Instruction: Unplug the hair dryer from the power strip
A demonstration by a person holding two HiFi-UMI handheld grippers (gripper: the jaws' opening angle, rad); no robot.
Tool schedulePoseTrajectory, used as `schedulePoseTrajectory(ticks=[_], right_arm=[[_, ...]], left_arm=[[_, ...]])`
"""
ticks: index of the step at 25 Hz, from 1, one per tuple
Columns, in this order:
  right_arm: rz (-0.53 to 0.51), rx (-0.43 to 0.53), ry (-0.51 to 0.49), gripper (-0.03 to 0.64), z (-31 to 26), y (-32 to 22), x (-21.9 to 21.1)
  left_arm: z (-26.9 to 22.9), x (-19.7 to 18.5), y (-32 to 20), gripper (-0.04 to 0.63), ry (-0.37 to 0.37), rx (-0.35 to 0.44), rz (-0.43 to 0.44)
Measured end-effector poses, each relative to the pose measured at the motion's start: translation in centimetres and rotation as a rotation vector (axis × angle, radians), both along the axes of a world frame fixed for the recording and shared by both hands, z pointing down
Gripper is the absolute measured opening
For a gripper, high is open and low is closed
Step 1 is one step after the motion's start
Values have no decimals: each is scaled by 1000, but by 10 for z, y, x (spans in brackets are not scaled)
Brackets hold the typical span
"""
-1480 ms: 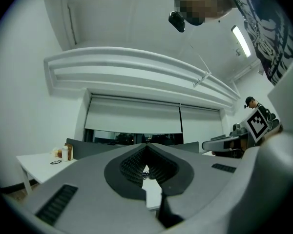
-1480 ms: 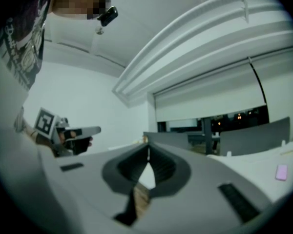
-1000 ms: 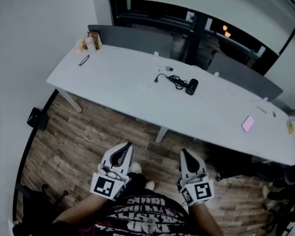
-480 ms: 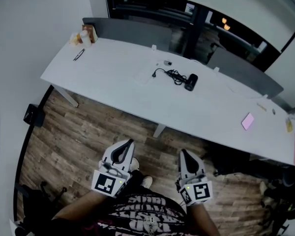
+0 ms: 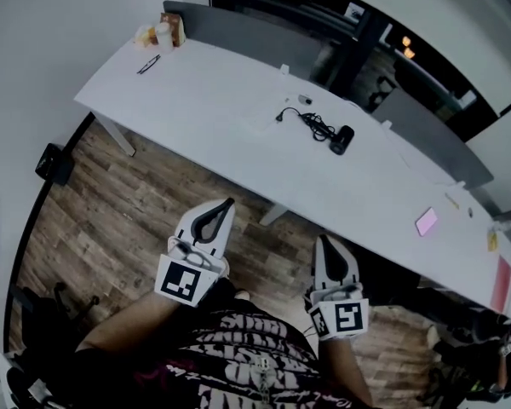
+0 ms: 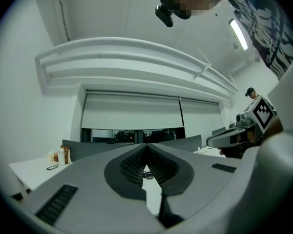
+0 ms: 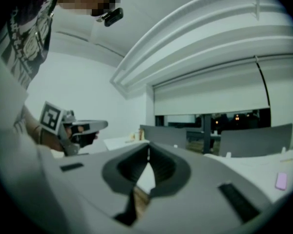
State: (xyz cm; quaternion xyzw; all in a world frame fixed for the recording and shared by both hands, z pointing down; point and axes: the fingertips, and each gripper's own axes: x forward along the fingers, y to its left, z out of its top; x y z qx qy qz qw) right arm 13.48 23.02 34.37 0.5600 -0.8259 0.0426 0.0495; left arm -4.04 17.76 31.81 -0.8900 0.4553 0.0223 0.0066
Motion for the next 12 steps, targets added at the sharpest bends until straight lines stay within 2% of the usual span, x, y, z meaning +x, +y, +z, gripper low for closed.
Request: schedulePoseTrajectory(ticks=[7,12], right_arm=[[-4,54,33,32,-20,-49,-3],[46,70,-1,32,-31,-80,-8]], left_arm=[[-30,0,-43,26,-11,108,41],[-35,-23,-78,26,50,84,12]])
